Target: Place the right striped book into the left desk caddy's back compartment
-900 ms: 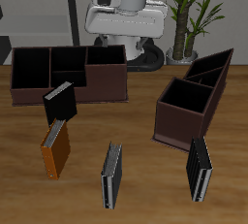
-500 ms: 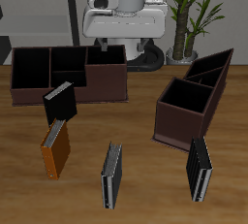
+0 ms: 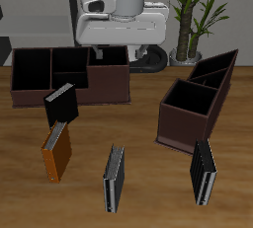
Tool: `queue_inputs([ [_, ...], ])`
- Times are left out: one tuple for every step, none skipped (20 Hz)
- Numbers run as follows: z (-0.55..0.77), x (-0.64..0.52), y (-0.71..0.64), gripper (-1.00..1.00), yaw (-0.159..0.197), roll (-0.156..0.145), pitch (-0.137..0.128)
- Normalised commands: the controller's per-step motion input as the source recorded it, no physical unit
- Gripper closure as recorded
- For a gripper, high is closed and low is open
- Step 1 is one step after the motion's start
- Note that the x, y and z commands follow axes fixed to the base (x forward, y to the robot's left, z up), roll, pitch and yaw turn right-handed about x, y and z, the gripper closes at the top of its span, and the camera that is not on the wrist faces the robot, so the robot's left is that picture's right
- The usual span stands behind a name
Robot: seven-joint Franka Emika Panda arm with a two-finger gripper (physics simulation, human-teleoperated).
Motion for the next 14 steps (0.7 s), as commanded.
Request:
queue_inputs([
  [0.0, 0.0, 0.0, -1.0, 0.0, 0.0, 0.0],
  [-0.05, 0.51, -0.63, -1.0, -0.003, -0.07, -0.011],
  [0.0, 0.26, -0.34, -1.0, -0.063, -0.052, -0.03],
  [-0.12, 0.35, -0.35, -1.0, -0.015, -0.009, 0.03],
  [-0.1, 0.35, -0.56, -1.0, -0.042, -0.107, -0.044],
  [-0.17, 0.34, -0.27, -1.0, -0.033, -0.019, -0.007],
  [-0.23, 0.32, -0.3, -1.0, -0.004, 0.021, 0.041],
  [-0.15, 0.26, -0.31, -1.0, -0.046, -0.058, 0.024],
  [-0.21, 0.39, -0.31, -1.0, -0.092, -0.047, -0.03],
  [-0.2, 0.26, -0.19, -1.0, 0.016, -0.018, 0.033],
  [-0.2, 0.28, -0.31, -1.0, -0.114, -0.04, -0.001],
  [-0.34, 0.4, -0.21, -1.0, -0.078, -0.052, 0.019],
  [-0.3, 0.34, -0.07, -1.0, 0.055, 0.002, 0.029],
  [-0.21, 0.34, -0.06, -1.0, -0.045, -0.012, -0.007],
])
